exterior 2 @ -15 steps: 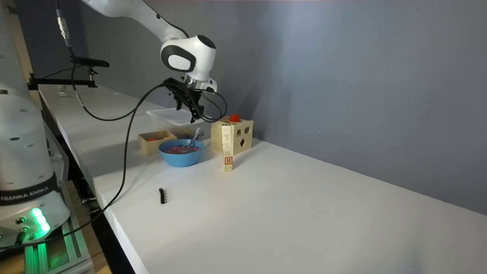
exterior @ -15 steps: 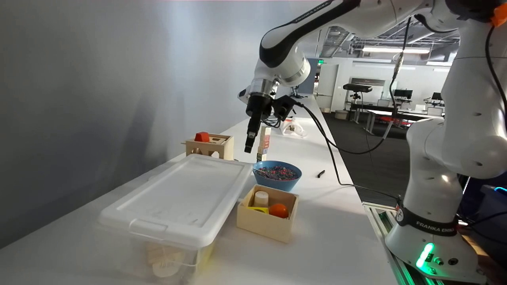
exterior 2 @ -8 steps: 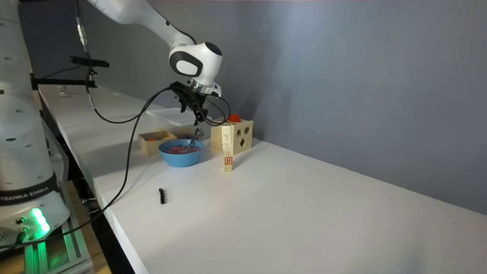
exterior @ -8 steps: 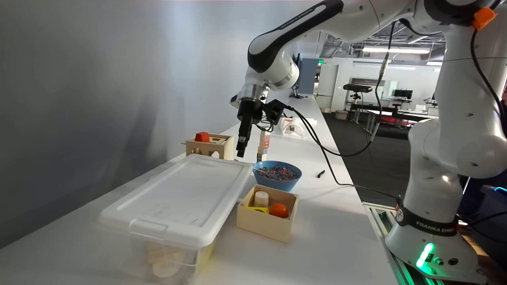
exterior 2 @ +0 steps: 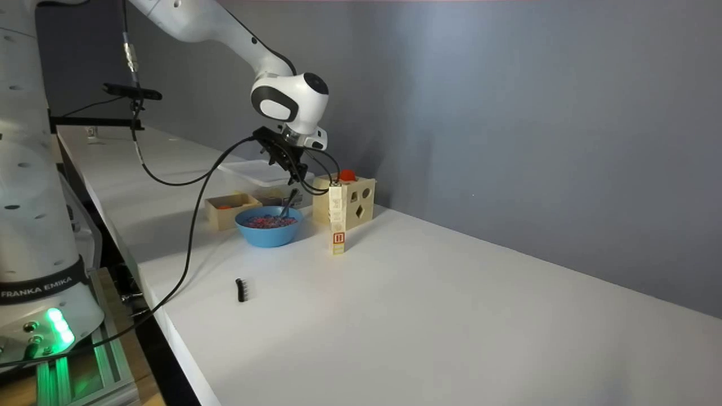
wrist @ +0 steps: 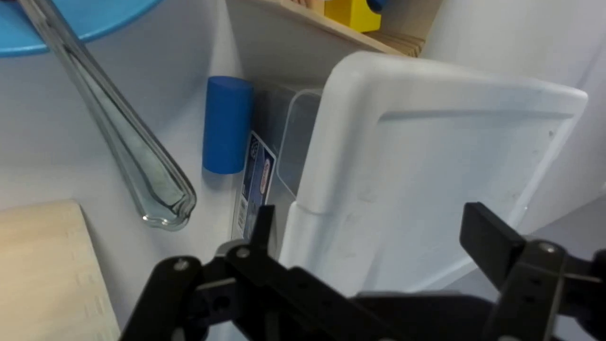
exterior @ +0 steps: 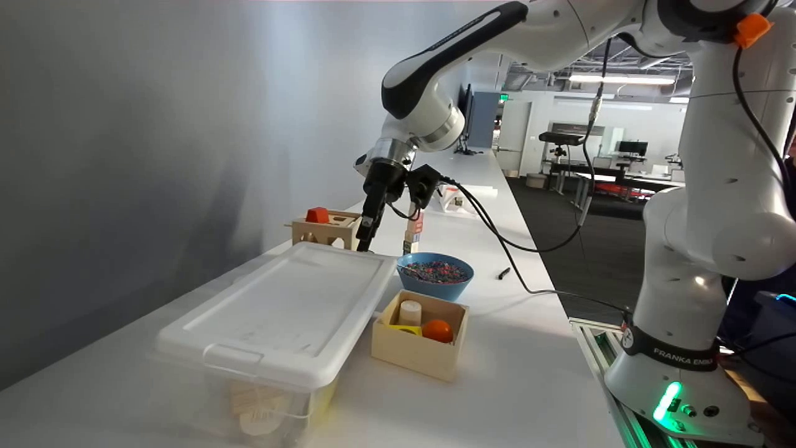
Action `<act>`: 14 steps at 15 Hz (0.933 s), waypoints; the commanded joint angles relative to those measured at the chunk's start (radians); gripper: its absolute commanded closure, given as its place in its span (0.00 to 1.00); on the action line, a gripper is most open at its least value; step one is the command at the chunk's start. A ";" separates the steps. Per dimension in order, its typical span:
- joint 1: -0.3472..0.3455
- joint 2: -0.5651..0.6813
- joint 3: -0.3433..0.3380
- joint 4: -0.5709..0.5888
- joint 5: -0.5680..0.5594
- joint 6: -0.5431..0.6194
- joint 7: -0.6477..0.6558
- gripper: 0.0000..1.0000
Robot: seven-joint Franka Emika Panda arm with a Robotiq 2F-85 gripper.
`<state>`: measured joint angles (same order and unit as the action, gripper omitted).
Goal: Remove the white lid from the clear container then place the objects in the wooden box into the container.
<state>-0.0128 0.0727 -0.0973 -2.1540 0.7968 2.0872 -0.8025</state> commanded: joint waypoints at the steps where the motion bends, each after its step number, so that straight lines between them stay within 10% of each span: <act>1: -0.027 0.034 0.026 0.020 0.064 0.017 -0.044 0.00; 14: -0.040 0.021 0.039 0.015 0.191 -0.015 -0.124 0.00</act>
<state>-0.0288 0.1145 -0.0722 -2.1421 0.9497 2.1033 -0.8989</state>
